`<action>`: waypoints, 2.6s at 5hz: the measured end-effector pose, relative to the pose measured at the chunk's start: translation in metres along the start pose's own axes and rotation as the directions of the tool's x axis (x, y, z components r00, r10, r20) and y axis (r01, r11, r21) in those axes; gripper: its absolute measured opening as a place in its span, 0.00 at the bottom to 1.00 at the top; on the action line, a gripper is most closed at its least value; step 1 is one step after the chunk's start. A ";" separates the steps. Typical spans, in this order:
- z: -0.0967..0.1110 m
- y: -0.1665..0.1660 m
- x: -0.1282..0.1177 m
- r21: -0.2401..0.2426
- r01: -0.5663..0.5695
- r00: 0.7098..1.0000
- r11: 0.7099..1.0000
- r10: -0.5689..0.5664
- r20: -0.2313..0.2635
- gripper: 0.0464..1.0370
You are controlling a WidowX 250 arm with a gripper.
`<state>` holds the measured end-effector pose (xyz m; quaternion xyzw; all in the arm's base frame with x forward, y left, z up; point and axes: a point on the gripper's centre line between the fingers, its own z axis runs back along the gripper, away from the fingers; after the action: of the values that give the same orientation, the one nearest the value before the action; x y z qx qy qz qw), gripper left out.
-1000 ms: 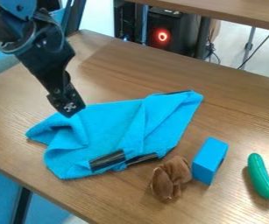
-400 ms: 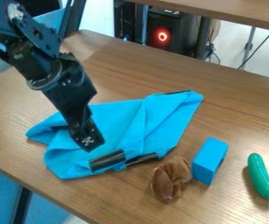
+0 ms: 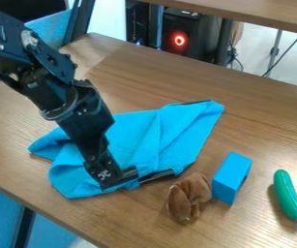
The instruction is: Unfold the cloth from bottom right to top left
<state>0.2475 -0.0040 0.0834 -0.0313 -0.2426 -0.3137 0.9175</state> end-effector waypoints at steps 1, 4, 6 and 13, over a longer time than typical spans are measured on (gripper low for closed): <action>-0.006 -0.007 -0.002 -0.013 0.015 1.000 1.000 -0.015 -0.002 0.96; -0.024 -0.012 -0.002 -0.013 0.039 0.999 0.999 -0.039 -0.024 0.34; -0.011 -0.004 -0.005 -0.056 0.018 1.000 0.998 -0.016 0.026 0.01; -0.007 0.216 0.031 0.101 -0.202 0.972 0.974 0.212 -0.098 0.00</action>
<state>0.3988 0.1502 0.1120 0.0022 -0.2020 -0.2063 0.9574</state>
